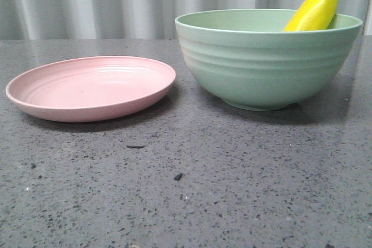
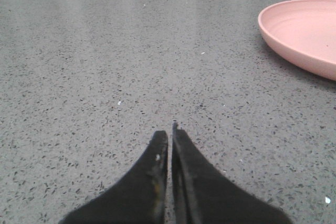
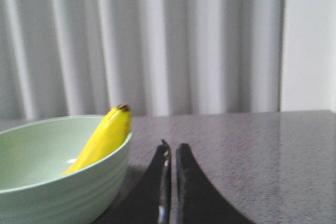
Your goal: Transfer banana from pink plate to green bowl
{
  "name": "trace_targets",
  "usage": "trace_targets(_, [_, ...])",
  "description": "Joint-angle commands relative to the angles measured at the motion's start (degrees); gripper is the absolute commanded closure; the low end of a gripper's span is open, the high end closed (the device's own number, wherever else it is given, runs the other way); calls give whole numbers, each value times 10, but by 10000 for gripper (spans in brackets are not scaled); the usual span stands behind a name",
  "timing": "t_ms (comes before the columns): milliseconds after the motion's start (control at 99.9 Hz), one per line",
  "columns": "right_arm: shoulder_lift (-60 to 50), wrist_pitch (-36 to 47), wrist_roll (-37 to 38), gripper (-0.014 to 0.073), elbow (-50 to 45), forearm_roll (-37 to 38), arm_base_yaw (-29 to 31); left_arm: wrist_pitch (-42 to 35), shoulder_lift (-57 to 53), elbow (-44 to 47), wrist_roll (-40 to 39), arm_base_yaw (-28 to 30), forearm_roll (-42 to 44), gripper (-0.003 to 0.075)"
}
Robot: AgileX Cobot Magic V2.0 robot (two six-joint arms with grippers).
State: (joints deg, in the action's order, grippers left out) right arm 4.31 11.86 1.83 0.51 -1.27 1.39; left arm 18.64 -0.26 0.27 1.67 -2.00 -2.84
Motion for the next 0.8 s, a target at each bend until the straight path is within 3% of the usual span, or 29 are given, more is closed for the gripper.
trace_targets(0, [-16,77,13,661,-13,16,25,-38,-16,5,-4,2,-1,741])
trace_targets(50, [-29,65,31,661,-26,21,36,-38,-16,5,-4,2,-1,741])
trace_targets(340, [-61,-175,36,661,-25,58,65,-38,-16,5,-4,2,-1,741])
trace_targets(690, [-61,-295,35,661,-25,58,65,-38,-16,5,-4,2,-1,741])
trace_targets(790, [-61,-291,35,661,-25,58,65,-38,-16,5,-4,2,-1,741])
